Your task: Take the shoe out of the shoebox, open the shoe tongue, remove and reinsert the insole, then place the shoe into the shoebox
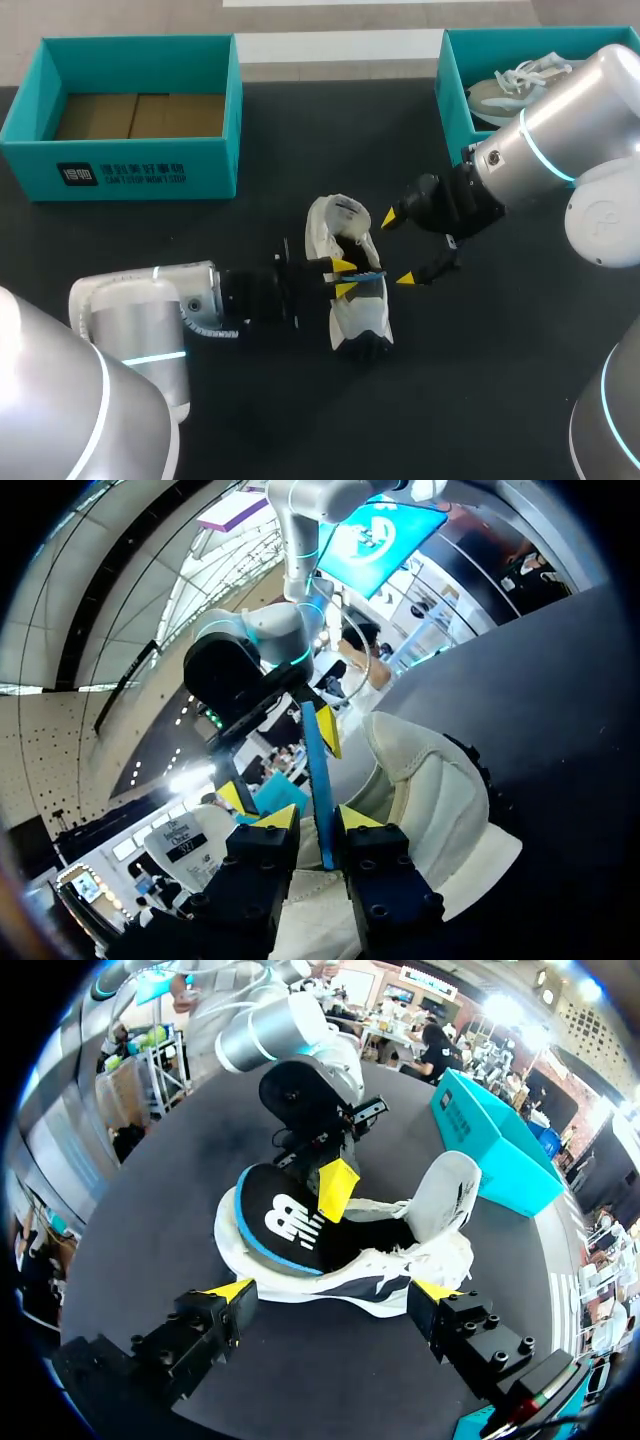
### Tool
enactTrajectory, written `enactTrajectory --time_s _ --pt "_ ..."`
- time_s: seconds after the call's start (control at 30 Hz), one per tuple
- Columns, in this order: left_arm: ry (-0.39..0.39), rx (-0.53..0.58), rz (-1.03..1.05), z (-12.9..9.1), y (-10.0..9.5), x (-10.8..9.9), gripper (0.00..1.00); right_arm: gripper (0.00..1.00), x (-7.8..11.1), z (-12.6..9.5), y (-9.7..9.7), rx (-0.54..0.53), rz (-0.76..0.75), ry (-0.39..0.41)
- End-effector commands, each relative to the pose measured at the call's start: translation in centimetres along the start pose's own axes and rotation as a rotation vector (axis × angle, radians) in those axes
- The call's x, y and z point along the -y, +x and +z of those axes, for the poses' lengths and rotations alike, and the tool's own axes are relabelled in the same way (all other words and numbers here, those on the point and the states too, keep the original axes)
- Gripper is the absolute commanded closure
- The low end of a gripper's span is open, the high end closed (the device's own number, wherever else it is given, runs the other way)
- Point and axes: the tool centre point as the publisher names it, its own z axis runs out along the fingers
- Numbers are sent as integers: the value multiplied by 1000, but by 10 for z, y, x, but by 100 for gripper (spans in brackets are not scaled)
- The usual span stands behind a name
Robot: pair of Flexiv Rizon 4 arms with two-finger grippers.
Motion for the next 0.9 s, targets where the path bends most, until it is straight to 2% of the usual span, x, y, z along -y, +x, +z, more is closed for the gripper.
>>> enactTrajectory --time_s 0.03,0.2,0.3,0.43,0.77,0.9 --pt "17 7 9 -7 2 16 47 0 -1 1 1 3 0 3" --pt "40 3 13 -9 2 32 55 0 -1 1 1 3 0 3" --pt "44 -15 7 -6 7 34 69 0 -1 1 1 3 0 3" --pt "40 -31 -2 0 13 26 100 0 -1 1 1 3 0 3" --pt "-28 -46 -1 -3 11 -5 100 0 -1 1 1 3 0 3" --pt "-33 -39 -6 -5 8 -2 100 0 -1 1 1 3 0 3"
